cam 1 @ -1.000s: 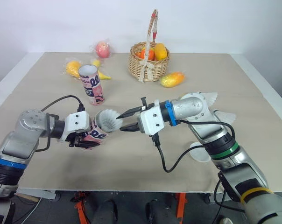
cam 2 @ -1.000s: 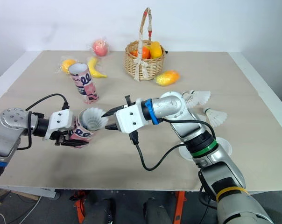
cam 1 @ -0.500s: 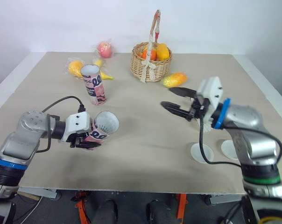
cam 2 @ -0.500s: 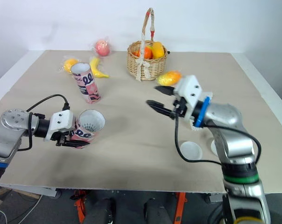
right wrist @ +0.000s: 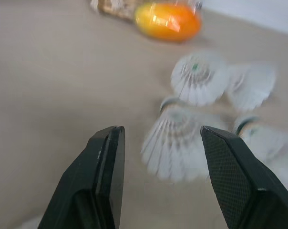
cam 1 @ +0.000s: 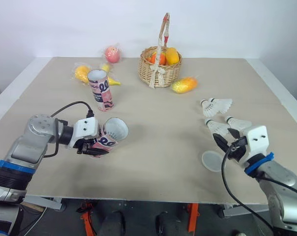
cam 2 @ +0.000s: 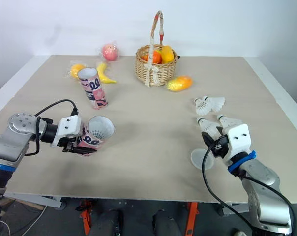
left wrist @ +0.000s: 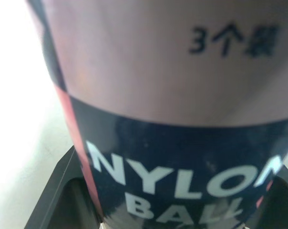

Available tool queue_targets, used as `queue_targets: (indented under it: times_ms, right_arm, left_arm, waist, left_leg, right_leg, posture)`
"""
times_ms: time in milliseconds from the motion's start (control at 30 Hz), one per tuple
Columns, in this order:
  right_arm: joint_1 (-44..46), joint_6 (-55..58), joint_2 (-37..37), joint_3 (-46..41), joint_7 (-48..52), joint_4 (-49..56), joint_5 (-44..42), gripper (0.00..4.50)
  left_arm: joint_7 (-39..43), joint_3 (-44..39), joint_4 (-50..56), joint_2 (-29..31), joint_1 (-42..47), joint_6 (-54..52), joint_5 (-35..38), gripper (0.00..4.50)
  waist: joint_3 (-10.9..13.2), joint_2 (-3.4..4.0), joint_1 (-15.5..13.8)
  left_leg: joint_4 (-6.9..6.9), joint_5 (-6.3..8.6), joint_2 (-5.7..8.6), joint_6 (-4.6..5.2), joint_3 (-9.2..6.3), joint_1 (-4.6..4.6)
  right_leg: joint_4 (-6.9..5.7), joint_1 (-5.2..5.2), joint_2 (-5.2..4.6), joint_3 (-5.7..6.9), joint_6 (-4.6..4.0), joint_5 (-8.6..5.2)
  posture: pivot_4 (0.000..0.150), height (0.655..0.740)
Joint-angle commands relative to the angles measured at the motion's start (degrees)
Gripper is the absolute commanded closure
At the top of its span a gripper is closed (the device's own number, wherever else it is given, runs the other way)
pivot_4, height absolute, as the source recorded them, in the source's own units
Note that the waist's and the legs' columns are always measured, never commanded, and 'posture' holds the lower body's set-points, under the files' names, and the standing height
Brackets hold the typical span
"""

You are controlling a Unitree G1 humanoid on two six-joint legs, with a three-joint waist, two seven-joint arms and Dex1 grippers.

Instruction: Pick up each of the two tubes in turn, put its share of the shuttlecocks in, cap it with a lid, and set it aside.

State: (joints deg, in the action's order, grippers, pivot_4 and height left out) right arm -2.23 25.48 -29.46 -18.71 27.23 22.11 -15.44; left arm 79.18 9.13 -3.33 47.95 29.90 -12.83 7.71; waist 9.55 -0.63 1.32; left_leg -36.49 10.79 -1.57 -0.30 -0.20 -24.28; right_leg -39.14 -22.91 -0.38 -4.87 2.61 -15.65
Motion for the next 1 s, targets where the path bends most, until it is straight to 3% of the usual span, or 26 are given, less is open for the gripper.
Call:
queue_targets:
  times_ms: [33,600,700,833,1000]
  right_arm:
    - [-0.7,-2.3,0.4,-0.2,-0.7,-0.8,0.4,1.74]
    - [10.1,-9.3,2.7,6.7,-3.6,-18.1,5.5,1.74]
    - [12.4,-10.9,2.7,6.7,-3.9,-20.7,5.7,2.56]
    - [12.8,-11.7,2.4,7.0,-1.7,-20.0,4.3,4.45]
    - [11.7,-9.9,1.8,6.3,0.9,-15.0,1.4,4.49]
  left_arm:
    - [1.5,3.0,0.0,-1.0,-1.3,0.0,0.0,1.63]
    - [0.7,1.2,2.9,0.5,-3.6,-1.5,0.5,1.63]
    - [0.6,0.8,3.5,0.9,-3.9,-1.8,0.6,1.63]
    - [0.6,0.4,4.0,1.1,-4.1,-2.3,0.7,1.63]
    - [0.7,0.4,4.2,1.3,-4.2,-2.4,0.7,1.63]
  waist:
    - [0.0,-0.01,0.0]
    - [0.0,0.01,0.1]
    - [0.0,0.01,0.1]
    - [0.0,0.01,0.1]
    - [0.0,0.01,0.1]
  left_leg:
    - [0.0,0.0,0.0,0.0,-0.01,0.0]
    - [0.05,0.02,-0.01,0.02,-0.01,0.0]
    - [0.05,0.03,-0.02,0.02,0.0,0.01]
    - [0.07,0.03,-0.03,0.02,-0.01,0.01]
    - [0.09,0.04,-0.03,0.03,-0.01,0.01]
  right_leg:
    - [0.0,0.0,0.0,0.01,0.0,0.0]
    - [0.03,0.0,0.02,0.0,-0.07,-0.05]
    - [0.03,0.0,0.05,0.0,-0.08,-0.05]
    - [0.03,-0.01,0.06,0.01,-0.1,-0.05]
    - [0.03,-0.02,0.06,0.0,-0.11,-0.06]
  posture:
    - [0.15,0.74]
    - [0.15,0.74]
    - [0.15,0.74]
    - [0.15,0.74]
    - [0.15,0.74]
